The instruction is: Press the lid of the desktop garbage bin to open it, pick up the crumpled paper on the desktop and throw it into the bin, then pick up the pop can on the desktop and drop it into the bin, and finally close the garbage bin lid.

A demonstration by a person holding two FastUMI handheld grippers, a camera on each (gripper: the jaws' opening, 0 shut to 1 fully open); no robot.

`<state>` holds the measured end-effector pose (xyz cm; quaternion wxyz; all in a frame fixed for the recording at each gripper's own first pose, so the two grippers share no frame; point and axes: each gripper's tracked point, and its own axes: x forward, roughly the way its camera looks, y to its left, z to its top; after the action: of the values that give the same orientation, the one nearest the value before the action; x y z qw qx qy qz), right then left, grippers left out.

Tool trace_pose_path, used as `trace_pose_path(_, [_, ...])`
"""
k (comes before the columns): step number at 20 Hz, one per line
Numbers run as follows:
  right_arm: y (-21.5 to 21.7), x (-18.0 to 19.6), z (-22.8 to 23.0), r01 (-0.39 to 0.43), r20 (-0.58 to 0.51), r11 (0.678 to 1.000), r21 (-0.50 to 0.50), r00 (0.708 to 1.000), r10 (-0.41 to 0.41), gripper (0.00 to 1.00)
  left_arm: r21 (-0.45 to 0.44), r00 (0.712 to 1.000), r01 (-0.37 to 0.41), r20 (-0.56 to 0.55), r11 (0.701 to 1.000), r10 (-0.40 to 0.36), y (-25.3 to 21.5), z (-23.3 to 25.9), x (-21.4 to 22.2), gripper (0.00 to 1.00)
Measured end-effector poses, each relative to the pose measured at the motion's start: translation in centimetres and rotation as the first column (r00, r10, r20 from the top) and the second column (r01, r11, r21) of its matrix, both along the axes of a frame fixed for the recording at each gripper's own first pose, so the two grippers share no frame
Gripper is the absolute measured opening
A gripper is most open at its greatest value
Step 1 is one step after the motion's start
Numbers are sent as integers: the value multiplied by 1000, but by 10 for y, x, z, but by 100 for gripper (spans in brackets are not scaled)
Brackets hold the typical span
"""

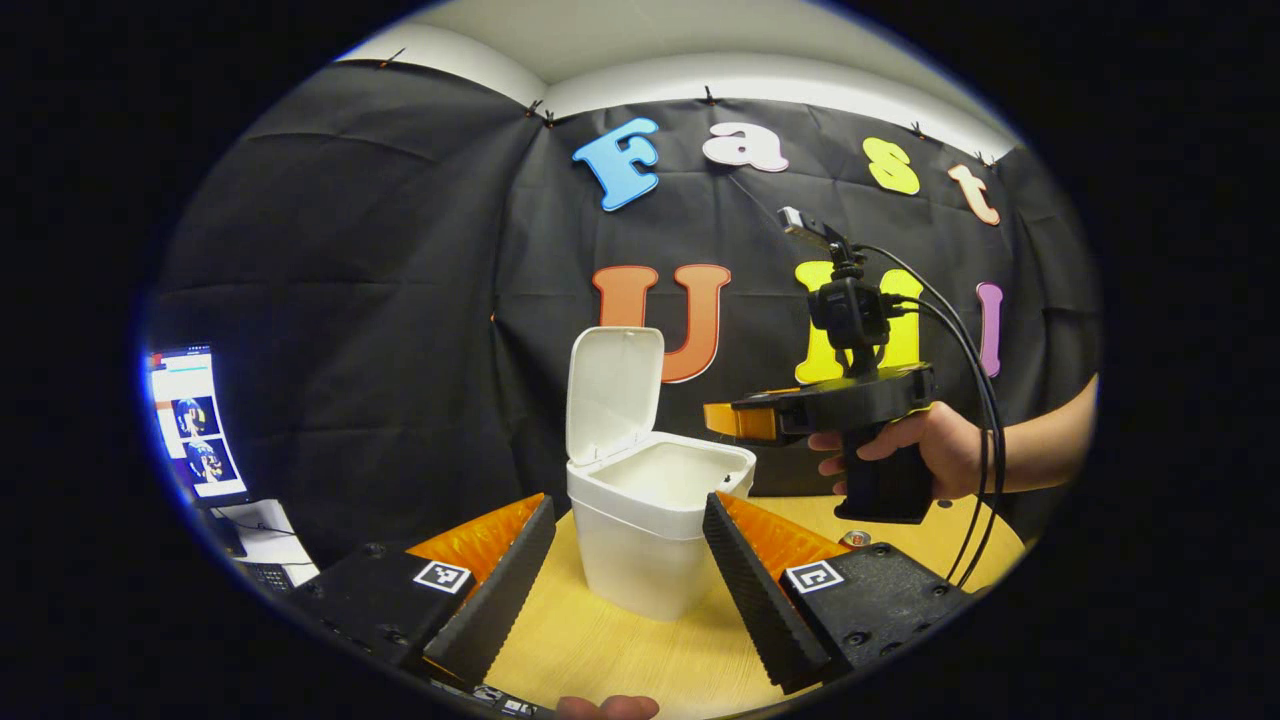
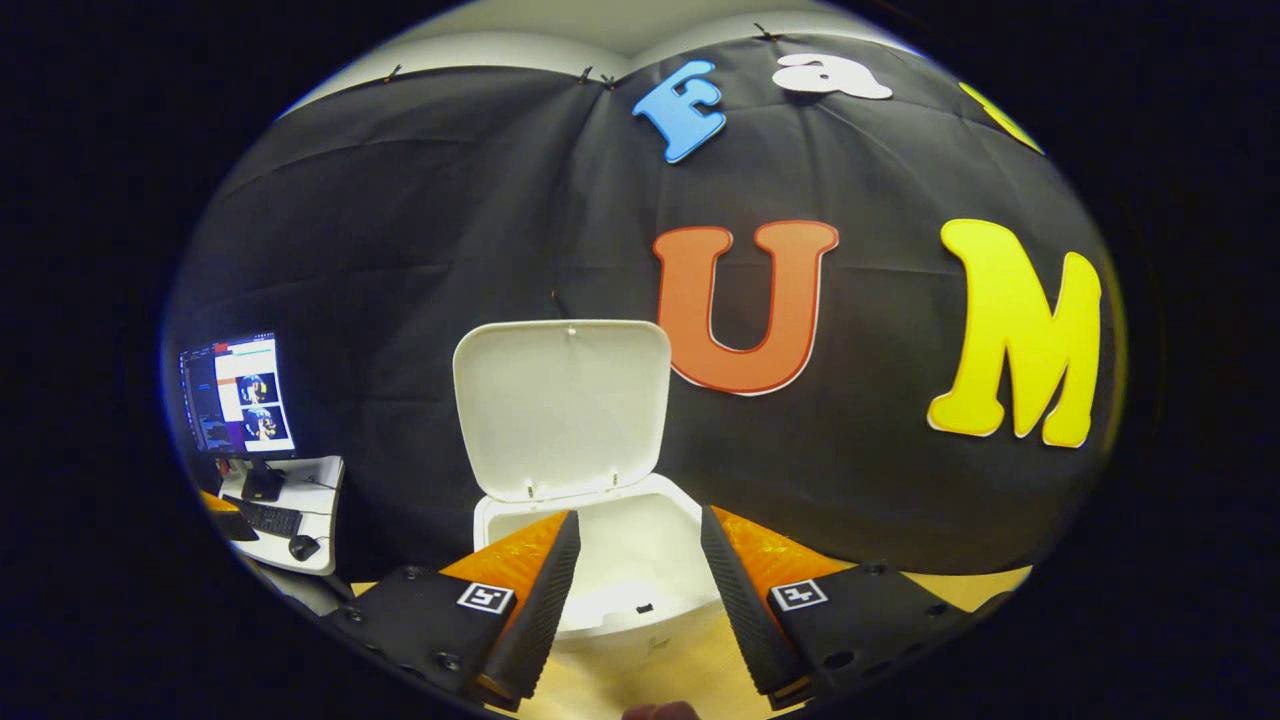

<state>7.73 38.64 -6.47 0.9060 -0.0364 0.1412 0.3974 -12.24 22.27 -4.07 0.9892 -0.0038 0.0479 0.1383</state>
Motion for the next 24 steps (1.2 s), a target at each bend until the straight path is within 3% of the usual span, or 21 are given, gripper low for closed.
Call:
trace_pose_path(2, [-22, -1, 12, 31, 30, 999, 18, 999, -31, 83, 9, 1000, 27, -2, 1000, -27, -11, 0, 4, 98])
trace_pose_path(6, [-80, 3, 17, 116, 64, 993, 7, 991, -116, 83, 31, 995, 100, 0, 995, -100, -40, -3, 14, 98])
trace_pose_path(12, [-187, 7, 23, 267, 104, 964, -7, 959, -265, 86, 34, 974, 227, 3, 973, -227, -102, -12, 40, 98])
trace_pose_path(17, [-286, 3, 24, 408, 144, 913, -17, 905, -401, 84, 34, 943, 331, 3, 943, -331, -160, -18, 66, 98])
trace_pose_path(20, [-338, -7, 11, 499, 98, 867, -2, 862, -497, 86, 29, 928, 372, -17, 928, -371, -186, -34, 75, 98])
trace_pose_path(24, [-391, -28, -15, 565, 61, 823, -62, 825, -561, 86, 19, 903, 428, -49, 903, -427, -224, -61, 86, 98])
